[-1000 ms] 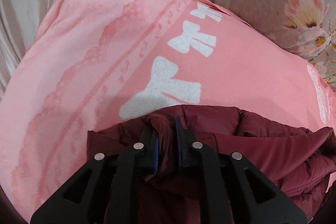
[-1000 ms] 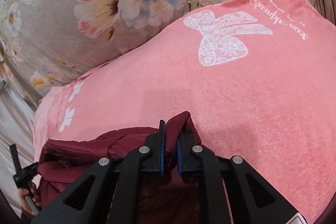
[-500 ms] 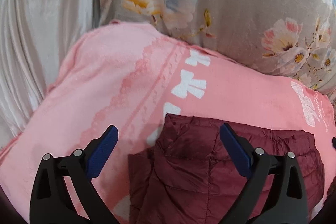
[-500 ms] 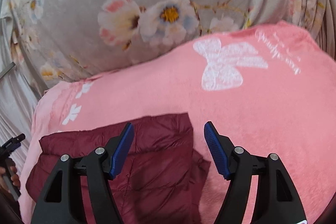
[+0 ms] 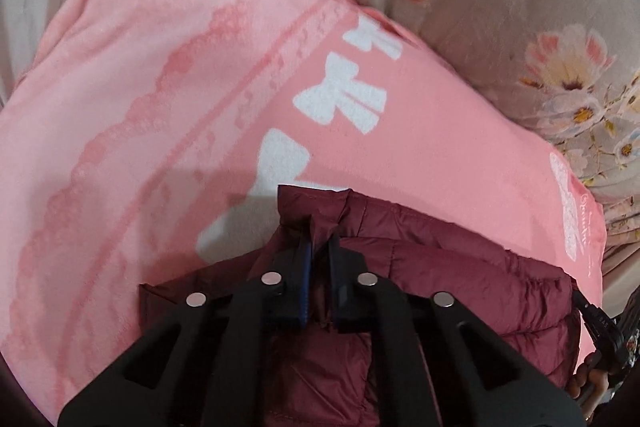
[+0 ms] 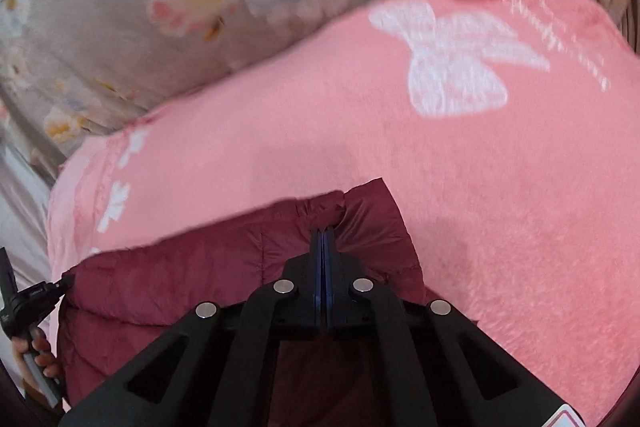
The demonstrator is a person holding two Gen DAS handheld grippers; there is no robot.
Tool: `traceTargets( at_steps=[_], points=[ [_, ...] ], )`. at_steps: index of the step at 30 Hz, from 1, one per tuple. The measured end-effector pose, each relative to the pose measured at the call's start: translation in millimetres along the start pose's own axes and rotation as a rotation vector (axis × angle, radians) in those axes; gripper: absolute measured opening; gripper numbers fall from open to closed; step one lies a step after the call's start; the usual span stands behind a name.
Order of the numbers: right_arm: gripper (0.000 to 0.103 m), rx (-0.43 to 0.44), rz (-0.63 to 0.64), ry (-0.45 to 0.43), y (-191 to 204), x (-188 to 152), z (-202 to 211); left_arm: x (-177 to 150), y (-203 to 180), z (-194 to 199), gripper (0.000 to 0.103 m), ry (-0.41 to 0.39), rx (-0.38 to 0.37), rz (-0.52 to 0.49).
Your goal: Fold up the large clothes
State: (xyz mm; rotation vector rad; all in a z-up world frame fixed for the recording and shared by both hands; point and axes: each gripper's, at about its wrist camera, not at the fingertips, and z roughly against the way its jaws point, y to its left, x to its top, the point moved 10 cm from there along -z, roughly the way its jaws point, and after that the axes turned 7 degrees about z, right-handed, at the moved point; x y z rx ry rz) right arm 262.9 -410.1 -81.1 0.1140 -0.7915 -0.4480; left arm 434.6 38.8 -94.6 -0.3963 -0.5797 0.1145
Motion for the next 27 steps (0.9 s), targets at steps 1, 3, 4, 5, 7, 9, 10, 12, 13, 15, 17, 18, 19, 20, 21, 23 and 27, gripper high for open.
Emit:
traceTargets(
  at_steps=[1,3,4,5,7,9,10,12,13,15,17,18,19,20,21,23,27],
  points=[
    [0.001,-0.003,0.007,-0.043,1.5,5.2,11.2,3.8,0.7,10.4,0.004,-0.033,-0.004,-0.002],
    [0.001,-0.001,-0.001,-0.107,0.8,10.8,29.8,7.8,2.7,20.9,0.003,-0.064,-0.008,0.001],
    [0.001,-0.009,-0.005,-0.107,-1.0,9.5,29.4,6.8,4.8,20.2,0.003,-0.070,0.009,-0.002],
    [0.001,-0.017,-0.003,-0.092,-2.4,7.4,24.4,5.6,5.4,16.2,0.003,-0.066,0.025,-0.013],
    [0.001,-0.055,-0.004,-0.029,-8.9,-5.5,4.0,-2.4,8.3,-1.4,0.003,-0.045,0.081,-0.041],
    [0.001,-0.070,-0.002,0.035,-14.1,-20.4,-17.3,-10.0,13.5,-15.9,0.003,-0.028,0.095,-0.034],
    [0.001,-0.072,0.000,0.046,-14.4,-24.3,-22.5,-12.4,15.3,-19.9,0.003,-0.026,0.096,-0.031],
    [0.001,-0.084,0.012,0.060,-15.4,-30.7,-33.3,-16.1,18.1,-25.6,0.004,-0.031,0.103,-0.036],
    [0.001,-0.093,0.023,0.064,-16.2,-33.9,-35.5,-17.3,18.4,-27.3,0.004,-0.038,0.112,-0.045],
    [0.001,-0.119,0.054,0.067,-14.3,-37.6,-40.5,-20.0,17.8,-30.3,0.004,-0.054,0.132,-0.065],
    [0.001,-0.141,0.075,0.065,-13.0,-40.8,-43.6,-21.6,17.3,-33.5,0.006,-0.073,0.156,-0.089],
    [0.001,-0.155,0.086,0.065,-12.0,-41.6,-44.1,-22.4,16.8,-34.9,0.006,-0.088,0.177,-0.106],
    [0.001,-0.164,0.095,0.067,-11.4,-41.7,-44.7,-23.0,16.0,-35.5,0.007,-0.096,0.192,-0.119],
    [0.002,-0.165,0.098,0.069,-11.1,-41.5,-44.8,-23.0,14.9,-36.0,0.007,-0.103,0.215,-0.137],
    [0.002,-0.162,0.095,0.071,-11.7,-41.2,-44.8,-22.9,13.6,-36.2,0.007,-0.107,0.235,-0.153],
    [0.003,-0.143,0.079,0.072,-14.2,-38.8,-41.2,-22.0,12.8,-34.0,0.011,-0.113,0.268,-0.175],
    [0.010,-0.187,0.079,-0.038,-15.8,-20.2,5.2,-16.2,6.1,6.5,0.018,-0.186,0.291,-0.199]
  ],
)
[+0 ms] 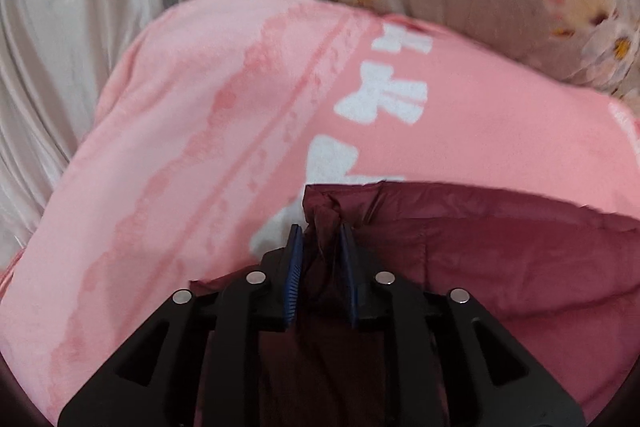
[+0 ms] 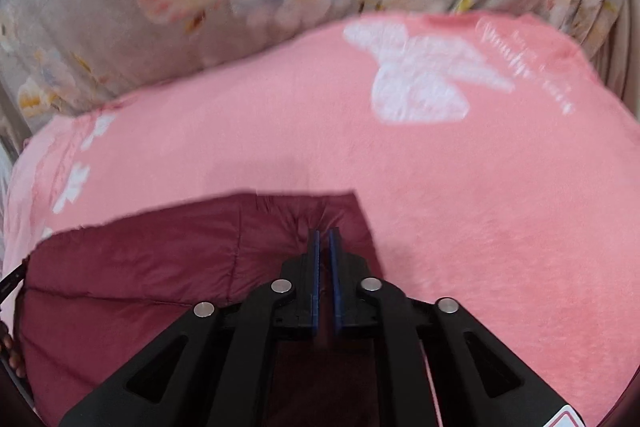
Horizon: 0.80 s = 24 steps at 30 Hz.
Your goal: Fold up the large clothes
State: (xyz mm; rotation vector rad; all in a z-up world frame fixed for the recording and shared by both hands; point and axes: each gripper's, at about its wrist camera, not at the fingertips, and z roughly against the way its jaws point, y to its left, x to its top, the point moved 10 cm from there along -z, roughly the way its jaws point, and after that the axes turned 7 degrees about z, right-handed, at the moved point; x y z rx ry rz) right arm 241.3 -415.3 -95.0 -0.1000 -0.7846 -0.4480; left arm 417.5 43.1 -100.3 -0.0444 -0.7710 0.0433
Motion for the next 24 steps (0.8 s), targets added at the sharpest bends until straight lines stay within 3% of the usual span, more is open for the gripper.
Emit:
traceTargets(
  at_steps=[4,10,16,24],
  points=[
    [0.010,0.077,0.002,-0.089,24.5,22.9,45.3,17.1,-26.1,46.7,0.018,-0.045,-0.099,-0.001],
    [0.010,0.285,0.182,-0.032,139.0,15.7,56.7,7.3,-112.3,70.1,0.018,0.004,-0.241,-0.089],
    [0.010,0.303,0.302,0.040,200.9,-8.1,30.6,-33.6,-158.2,32.3,0.018,0.118,-0.233,-0.143],
    [0.008,0.300,0.255,0.119,194.9,-32.2,-14.0,-53.3,-161.1,6.8,0.017,0.120,-0.213,-0.141]
  ],
)
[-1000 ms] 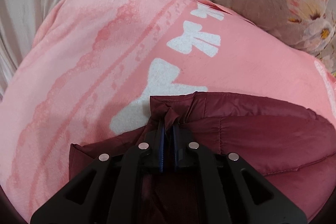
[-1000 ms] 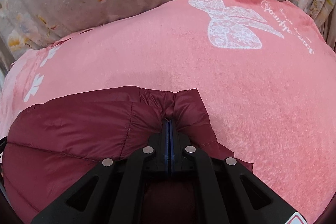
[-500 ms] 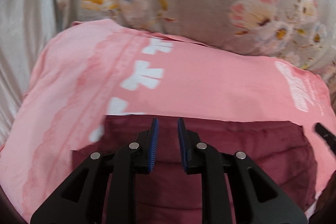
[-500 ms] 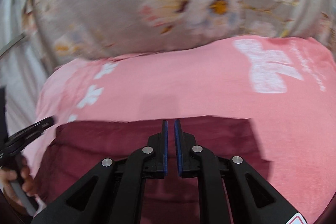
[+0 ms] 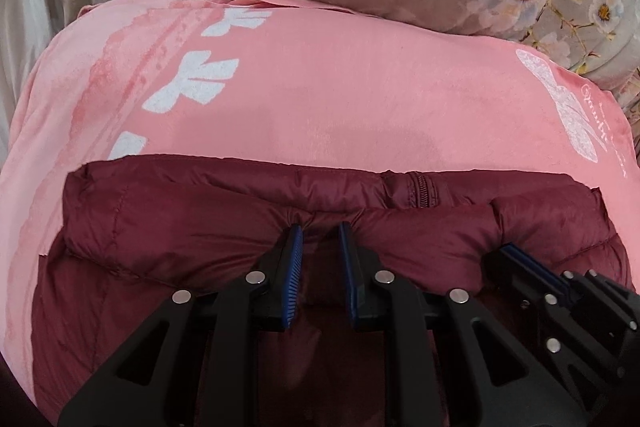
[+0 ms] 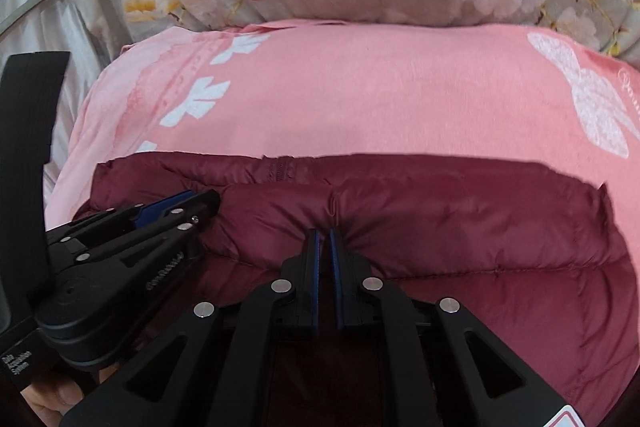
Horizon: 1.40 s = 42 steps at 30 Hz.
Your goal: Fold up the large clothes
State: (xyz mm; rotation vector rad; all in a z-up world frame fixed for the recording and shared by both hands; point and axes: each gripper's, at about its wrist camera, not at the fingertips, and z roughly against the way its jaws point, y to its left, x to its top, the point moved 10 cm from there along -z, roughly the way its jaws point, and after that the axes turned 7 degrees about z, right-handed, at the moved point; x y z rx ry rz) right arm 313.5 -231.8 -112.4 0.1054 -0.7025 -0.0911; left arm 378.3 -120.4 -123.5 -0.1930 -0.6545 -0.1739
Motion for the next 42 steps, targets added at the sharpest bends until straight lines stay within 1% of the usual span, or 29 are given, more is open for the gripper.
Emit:
traceTargets(
  at_steps=[7,12,19,26,42],
  points=[
    [0.006,0.008,-0.016,-0.003,-1.5,-8.0,-13.2,-4.3,0.0,-9.8,0.017,-0.032,0.014,-0.012],
    [0.005,0.028,-0.038,-0.007,-4.4,-10.4,-17.4,-4.8,-0.2,-12.6,0.017,-0.046,0.011,-0.007],
    [0.005,0.010,-0.027,-0.012,-4.1,-9.7,-19.9,-6.4,-1.7,-14.0,0.017,-0.064,0.028,-0.017],
    [0.005,-0.012,-0.012,-0.012,-3.2,-10.2,-21.9,-6.4,-1.5,-14.3,0.017,-0.067,0.036,-0.023],
    [0.004,-0.008,-0.012,-0.011,-3.3,-11.5,-22.5,-5.9,-1.2,-13.2,0.018,-0.069,0.033,-0.022]
  ],
)
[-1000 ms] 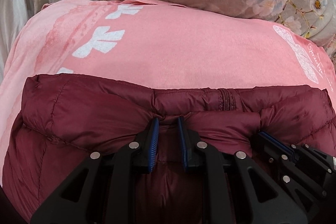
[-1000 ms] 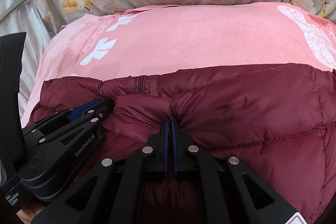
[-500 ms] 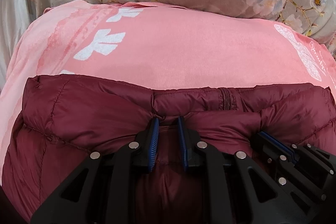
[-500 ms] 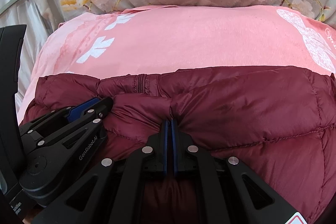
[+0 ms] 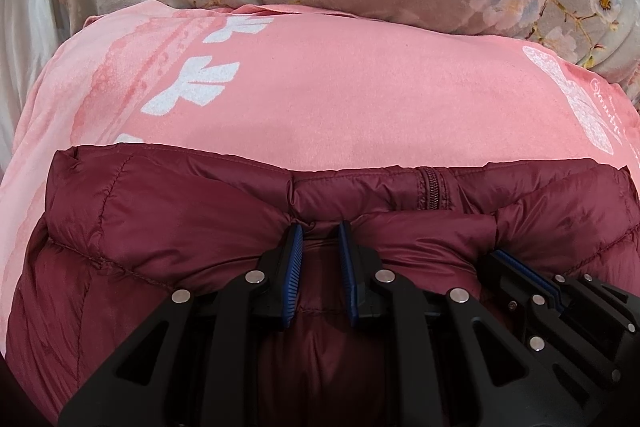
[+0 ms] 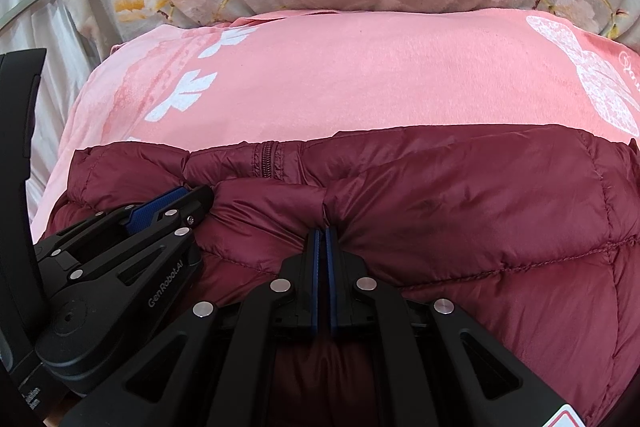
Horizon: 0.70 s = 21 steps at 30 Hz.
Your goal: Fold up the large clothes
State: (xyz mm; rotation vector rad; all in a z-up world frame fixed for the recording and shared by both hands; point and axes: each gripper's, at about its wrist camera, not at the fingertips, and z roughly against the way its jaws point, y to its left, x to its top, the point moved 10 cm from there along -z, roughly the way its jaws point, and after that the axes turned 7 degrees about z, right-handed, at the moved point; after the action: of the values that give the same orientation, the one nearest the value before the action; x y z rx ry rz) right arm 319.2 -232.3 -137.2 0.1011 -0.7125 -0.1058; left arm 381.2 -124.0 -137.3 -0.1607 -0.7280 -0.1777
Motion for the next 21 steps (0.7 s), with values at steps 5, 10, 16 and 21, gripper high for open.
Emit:
traceTargets(
  at_steps=[5,10,16,21],
  points=[
    [0.004,0.039,-0.029,-0.002,-2.5,1.1,2.4,1.0,6.8,9.0,0.018,0.023,-0.023,0.029],
    [0.010,-0.008,-0.038,-0.062,-6.4,0.0,43.5,4.5,37.2,53.4,0.021,-0.017,-0.001,0.049],
    [0.011,0.084,-0.071,-0.032,27.8,-15.7,72.7,-9.5,125.9,71.5,0.026,0.001,0.074,0.202],
    [0.011,0.071,-0.036,0.013,55.8,-36.9,54.5,-27.4,154.1,66.8,0.029,0.020,0.034,0.284]
  ],
)
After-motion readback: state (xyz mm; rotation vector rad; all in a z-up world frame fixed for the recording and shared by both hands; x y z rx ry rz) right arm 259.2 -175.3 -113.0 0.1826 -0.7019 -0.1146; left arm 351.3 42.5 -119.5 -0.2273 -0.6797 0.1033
